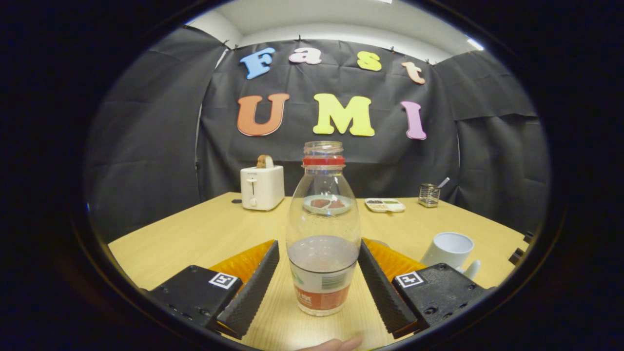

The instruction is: Take the bottle from table, then pour the juice into the cup, finally place the bottle on the coaster

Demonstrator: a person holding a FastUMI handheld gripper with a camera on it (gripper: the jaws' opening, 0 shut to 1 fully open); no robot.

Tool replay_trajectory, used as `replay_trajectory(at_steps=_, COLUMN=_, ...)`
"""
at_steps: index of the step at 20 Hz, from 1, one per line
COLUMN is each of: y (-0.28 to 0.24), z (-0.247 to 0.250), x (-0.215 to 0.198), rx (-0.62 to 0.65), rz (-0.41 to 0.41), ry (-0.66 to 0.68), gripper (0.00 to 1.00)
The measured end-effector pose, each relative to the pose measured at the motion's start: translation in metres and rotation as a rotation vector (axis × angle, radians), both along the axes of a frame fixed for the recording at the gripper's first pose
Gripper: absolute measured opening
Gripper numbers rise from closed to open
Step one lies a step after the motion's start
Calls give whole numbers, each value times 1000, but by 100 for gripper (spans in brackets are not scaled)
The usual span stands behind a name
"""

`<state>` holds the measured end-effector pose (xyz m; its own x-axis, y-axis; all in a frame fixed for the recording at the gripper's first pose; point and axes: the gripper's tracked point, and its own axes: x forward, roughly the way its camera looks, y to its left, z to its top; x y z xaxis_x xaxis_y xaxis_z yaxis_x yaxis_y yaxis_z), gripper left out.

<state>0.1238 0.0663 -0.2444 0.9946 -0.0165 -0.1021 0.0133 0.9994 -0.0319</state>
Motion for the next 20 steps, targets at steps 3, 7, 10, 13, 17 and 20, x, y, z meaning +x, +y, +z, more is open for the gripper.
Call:
replay_trajectory(at_steps=3, y=-12, z=-5, x=5, rx=-45, rz=-65, ry=-1, gripper=97)
replay_trajectory(at_steps=7, y=-8, z=-4, x=-2, rx=9, rz=-46, ry=3, gripper=80)
replay_trajectory(at_steps=10, y=-1, z=3, x=-10, rx=78, rz=-9, ry=19, gripper=79)
replay_trajectory(at_steps=13, y=0, z=14, x=-16, rx=195, rz=16, ry=10, gripper=77)
replay_trajectory(at_steps=17, y=-5, z=26, x=-17, rx=326, rz=40, ry=15, gripper=77)
replay_trajectory(at_steps=20, y=-12, z=29, x=-17, rx=385, rz=52, ry=43, gripper=77)
